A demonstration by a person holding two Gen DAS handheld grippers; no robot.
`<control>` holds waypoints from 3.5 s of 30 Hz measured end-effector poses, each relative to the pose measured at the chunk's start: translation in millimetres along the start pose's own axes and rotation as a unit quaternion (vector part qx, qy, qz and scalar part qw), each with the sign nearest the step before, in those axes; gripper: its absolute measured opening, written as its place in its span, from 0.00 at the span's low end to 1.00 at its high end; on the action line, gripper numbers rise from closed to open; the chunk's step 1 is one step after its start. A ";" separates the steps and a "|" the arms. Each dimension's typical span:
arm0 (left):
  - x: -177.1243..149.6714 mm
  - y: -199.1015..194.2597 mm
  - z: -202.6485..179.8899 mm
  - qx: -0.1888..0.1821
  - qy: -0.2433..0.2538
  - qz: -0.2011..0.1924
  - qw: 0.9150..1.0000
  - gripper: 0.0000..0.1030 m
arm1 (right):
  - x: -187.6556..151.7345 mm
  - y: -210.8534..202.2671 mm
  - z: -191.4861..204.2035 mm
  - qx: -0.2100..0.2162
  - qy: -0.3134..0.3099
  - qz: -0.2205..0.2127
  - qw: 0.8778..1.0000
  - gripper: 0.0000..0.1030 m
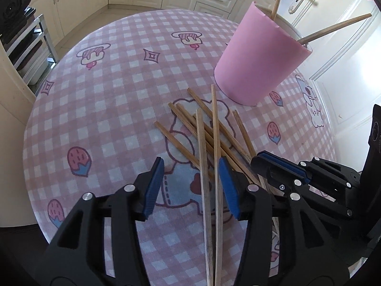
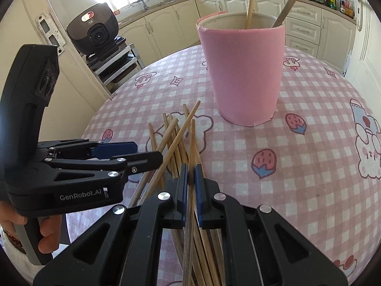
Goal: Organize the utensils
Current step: 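Lift both held chopsticks upright and carry them over the pink cup, then lower both chopsticks into the pink cup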
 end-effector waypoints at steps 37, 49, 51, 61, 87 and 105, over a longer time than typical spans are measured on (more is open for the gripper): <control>9.3 -132.1 -57.5 -0.048 0.081 -0.157 0.983 0.06 | 22.0 -111.1 18.4 0.030 -0.005 -0.145 0.989 0.05; 23.1 -185.6 -88.4 -0.058 0.117 -0.239 0.962 0.06 | 40.2 -154.8 19.2 0.001 -0.013 -0.211 0.977 0.05; 29.7 -189.7 -92.3 -0.059 0.118 -0.247 0.960 0.06 | 47.4 -160.5 17.6 -0.008 -0.016 -0.221 0.975 0.05; 83.0 -207.1 -107.3 -0.055 0.115 -0.298 0.946 0.06 | 90.0 -183.9 1.2 -0.056 -0.027 -0.265 0.962 0.05; 129.6 -130.2 -88.6 -0.046 0.091 -0.321 0.942 0.06 | 120.7 -149.9 -41.1 -0.083 0.010 -0.286 0.954 0.05; 108.7 -114.0 -91.2 -0.024 0.108 -0.279 0.954 0.07 | 104.0 -121.8 -44.0 -0.079 0.015 -0.248 0.965 0.05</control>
Point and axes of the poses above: each gripper's, at about its wrist camera, not at the fingertips, and y roughly the way its jaws point, z to its left, x to its top, the point moved 3 cm from there along y, roughly the way its jaws point, and after that the axes turned 10 degrees about -x, right-handed, at the moved point
